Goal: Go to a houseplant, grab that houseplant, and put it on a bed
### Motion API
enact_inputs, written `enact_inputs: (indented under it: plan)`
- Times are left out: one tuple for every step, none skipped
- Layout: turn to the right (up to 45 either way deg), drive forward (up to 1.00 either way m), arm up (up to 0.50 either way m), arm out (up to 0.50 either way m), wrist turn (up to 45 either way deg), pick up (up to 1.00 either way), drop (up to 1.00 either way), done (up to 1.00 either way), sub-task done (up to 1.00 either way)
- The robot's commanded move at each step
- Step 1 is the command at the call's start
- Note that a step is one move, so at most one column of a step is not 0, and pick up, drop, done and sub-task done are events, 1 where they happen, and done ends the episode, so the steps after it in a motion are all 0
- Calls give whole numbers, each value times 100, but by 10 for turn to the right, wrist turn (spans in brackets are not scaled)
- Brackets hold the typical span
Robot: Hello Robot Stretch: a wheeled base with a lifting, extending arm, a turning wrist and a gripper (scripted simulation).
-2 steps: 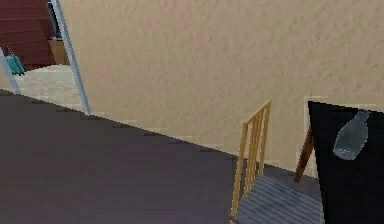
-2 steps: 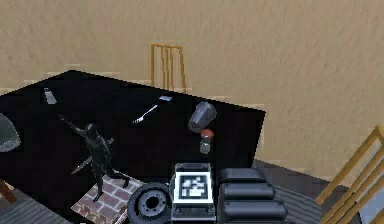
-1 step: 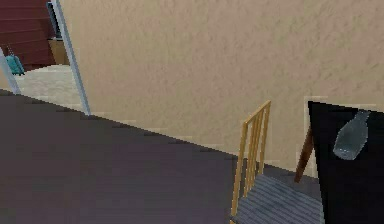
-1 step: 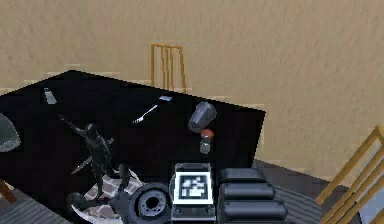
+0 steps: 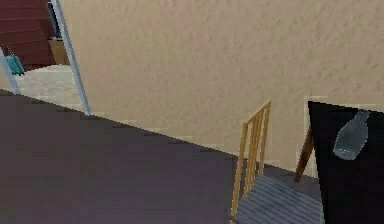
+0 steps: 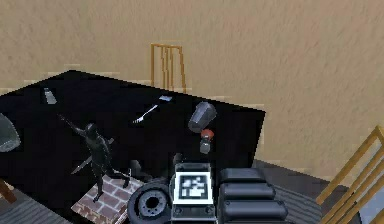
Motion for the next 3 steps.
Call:
enact_inputs:
  plan:
    - [0,0,-30,0,0,0,0,0,0]
    - [0,0,0,0,0,100,0,0,0]
    - [0,0,10,0,0,0,0,0,0]
